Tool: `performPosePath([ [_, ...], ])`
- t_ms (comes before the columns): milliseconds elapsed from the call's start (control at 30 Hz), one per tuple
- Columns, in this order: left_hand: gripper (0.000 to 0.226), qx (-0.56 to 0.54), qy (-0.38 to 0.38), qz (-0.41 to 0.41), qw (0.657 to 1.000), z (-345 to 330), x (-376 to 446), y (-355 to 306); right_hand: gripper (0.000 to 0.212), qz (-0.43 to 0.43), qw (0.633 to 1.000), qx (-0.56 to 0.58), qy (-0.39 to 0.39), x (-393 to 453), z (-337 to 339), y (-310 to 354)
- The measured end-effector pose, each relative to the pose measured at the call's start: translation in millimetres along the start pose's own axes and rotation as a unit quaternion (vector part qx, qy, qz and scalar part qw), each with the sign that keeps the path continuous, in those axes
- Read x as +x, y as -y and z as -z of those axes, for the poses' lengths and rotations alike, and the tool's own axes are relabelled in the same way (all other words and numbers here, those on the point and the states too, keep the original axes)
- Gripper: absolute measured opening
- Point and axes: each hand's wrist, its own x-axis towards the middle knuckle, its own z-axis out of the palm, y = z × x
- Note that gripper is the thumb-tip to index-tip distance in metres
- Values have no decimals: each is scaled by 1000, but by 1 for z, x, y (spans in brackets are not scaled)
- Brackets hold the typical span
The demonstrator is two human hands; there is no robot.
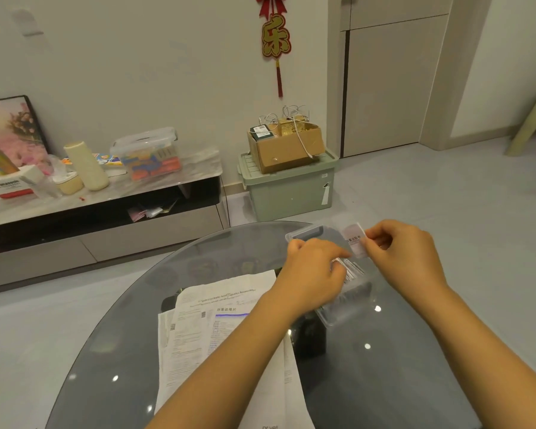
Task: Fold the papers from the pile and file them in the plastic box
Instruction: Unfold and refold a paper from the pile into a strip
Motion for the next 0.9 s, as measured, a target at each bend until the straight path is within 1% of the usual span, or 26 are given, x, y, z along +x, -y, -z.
performPosePath([
  [67,51,64,54,-55,995,-3,9,-1,5,-3,999,-29,15,2,-2,-3],
  [133,57,102,84,-89,987,-6,17,-1,8,-6,998,-52,24,3,-3,-5],
  [234,60,135,106,-107,979,-9,24,-1,9,-3,995,-91,33,4,-3,-6],
  [300,60,134,115,-112,978,-12,28,1,9,0,993,-110,40,6,-4,-7],
  [400,72,125,109,-113,980,-13,31,4,11,5,991,-123,41,6,-5,-9],
  [567,70,94,100,-110,984,-17,26,13,6,28,986,-158,43,5,-10,-8],
  [634,60,84,103,-110,985,-17,24,16,10,25,980,-184,64,4,-14,-5],
  [734,55,73,103,-112,986,-18,21,15,16,18,950,-292,111,5,-18,1],
  [834,68,57,89,-110,988,-20,19,18,20,43,916,-380,122,9,-18,4],
  [901,76,57,81,-104,990,-20,18,20,22,37,915,-378,135,12,-16,1],
])
